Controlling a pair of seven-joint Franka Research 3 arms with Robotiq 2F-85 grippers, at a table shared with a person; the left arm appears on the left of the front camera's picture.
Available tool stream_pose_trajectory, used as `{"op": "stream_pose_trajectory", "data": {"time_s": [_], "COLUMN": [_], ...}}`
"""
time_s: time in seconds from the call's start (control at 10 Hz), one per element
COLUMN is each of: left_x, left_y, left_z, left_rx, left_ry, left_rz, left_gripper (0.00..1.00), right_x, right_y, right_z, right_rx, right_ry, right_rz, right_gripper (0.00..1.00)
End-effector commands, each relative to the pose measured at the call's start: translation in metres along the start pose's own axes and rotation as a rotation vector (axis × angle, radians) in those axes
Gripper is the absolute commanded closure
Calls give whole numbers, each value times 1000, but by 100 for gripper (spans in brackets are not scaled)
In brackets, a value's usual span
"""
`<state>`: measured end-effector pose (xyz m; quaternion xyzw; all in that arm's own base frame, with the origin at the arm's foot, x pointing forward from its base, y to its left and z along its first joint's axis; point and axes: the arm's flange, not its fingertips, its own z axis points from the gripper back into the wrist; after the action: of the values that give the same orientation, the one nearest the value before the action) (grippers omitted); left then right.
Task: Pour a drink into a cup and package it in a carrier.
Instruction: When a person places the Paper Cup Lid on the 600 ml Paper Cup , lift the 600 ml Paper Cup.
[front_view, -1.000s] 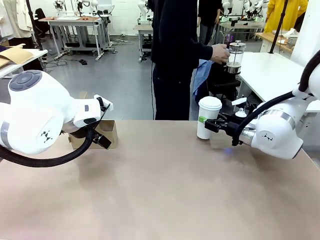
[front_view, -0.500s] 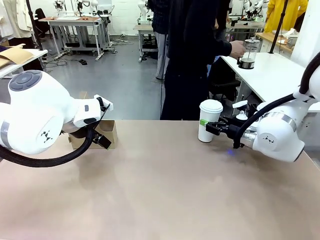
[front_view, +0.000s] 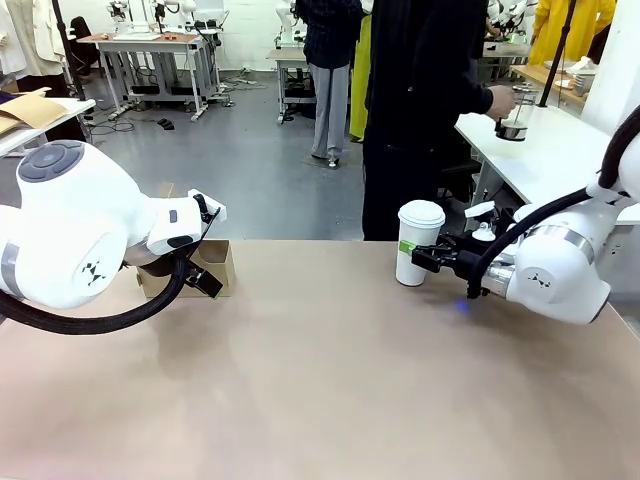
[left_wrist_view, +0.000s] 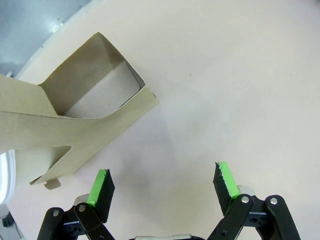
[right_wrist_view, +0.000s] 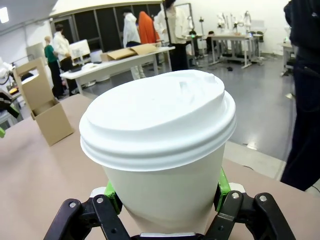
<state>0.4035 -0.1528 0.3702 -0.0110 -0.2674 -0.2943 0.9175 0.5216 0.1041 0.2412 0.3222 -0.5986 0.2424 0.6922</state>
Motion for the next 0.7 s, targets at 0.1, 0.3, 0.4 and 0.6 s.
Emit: {"op": "stream_pose_trajectory", "data": {"time_s": [0.1, 0.3, 0.4, 0.6], "left_x": [0, 0, 0, 0], "left_y": [1, 1, 1, 1], "left_z": [0, 0, 0, 0], "left_rx": [-2, -2, -2, -2], "left_ry": [-1, -1, -1, -1], "left_rz": [2, 2, 2, 2], "left_gripper": [0, 0, 0, 0], "right_x": [-1, -1, -3, 5], "right_y": [-1, -1, -1, 1], "right_z": [1, 1, 2, 4], "right_rx": [-16, -16, -4, 39], "right_ry": [-2, -2, 6, -26], "right_rz": [-8, -8, -3, 58], "right_gripper": [20, 20, 20, 20]}}
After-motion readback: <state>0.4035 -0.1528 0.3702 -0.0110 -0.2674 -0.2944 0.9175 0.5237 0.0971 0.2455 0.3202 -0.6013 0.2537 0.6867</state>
